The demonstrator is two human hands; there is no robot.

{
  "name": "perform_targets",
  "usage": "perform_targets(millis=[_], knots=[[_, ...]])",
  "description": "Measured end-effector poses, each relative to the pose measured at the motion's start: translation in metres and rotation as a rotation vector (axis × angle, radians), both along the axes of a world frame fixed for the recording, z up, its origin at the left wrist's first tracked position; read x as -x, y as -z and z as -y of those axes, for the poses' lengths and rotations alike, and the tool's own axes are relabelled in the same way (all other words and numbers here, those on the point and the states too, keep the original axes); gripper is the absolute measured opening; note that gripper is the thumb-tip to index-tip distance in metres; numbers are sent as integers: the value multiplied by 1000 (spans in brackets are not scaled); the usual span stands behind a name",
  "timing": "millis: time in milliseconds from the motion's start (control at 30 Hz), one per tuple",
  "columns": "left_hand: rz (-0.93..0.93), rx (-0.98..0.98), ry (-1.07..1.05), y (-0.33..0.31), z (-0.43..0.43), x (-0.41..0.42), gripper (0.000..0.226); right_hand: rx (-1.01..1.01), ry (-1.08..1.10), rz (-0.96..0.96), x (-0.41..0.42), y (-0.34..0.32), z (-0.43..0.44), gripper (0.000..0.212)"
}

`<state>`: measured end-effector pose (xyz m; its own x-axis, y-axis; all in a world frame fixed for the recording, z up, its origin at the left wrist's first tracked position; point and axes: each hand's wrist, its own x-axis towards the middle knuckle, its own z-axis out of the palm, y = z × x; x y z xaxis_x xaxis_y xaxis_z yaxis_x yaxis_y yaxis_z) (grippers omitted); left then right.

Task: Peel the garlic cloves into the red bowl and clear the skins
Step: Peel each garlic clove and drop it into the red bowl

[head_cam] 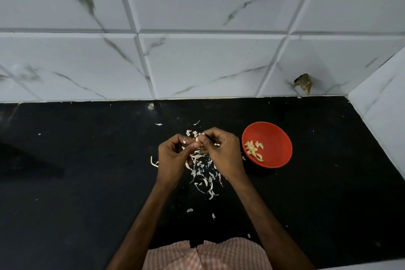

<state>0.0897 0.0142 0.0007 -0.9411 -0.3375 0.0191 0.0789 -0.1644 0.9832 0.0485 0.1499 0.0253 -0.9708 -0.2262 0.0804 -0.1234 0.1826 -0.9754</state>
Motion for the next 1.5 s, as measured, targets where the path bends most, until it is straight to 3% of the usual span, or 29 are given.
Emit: perform_targets(millis=[400,567,767,900,1167,1400,1500], knots=[[91,60,90,2,-10,1,8,-140,271,84,-3,13,11,13],[44,34,60,1,-7,0,4,-49,251,67,-4,8,14,6],[-32,-68,23,4,-9,-1,12,213,247,224,-9,10,18,6],[-27,-90,11,9,-12,-1,18,205,254,202,-11,10,19,18],[-9,-122,-9,15,-11,0,11,194,159,189,-15,7,17,6],[-20,-91,61,10,-9,-4,13,109,166,190,-12,12,14,10],[-16,-104,40,9,-8,-5,12,222,118,254,-12,9,13,10]])
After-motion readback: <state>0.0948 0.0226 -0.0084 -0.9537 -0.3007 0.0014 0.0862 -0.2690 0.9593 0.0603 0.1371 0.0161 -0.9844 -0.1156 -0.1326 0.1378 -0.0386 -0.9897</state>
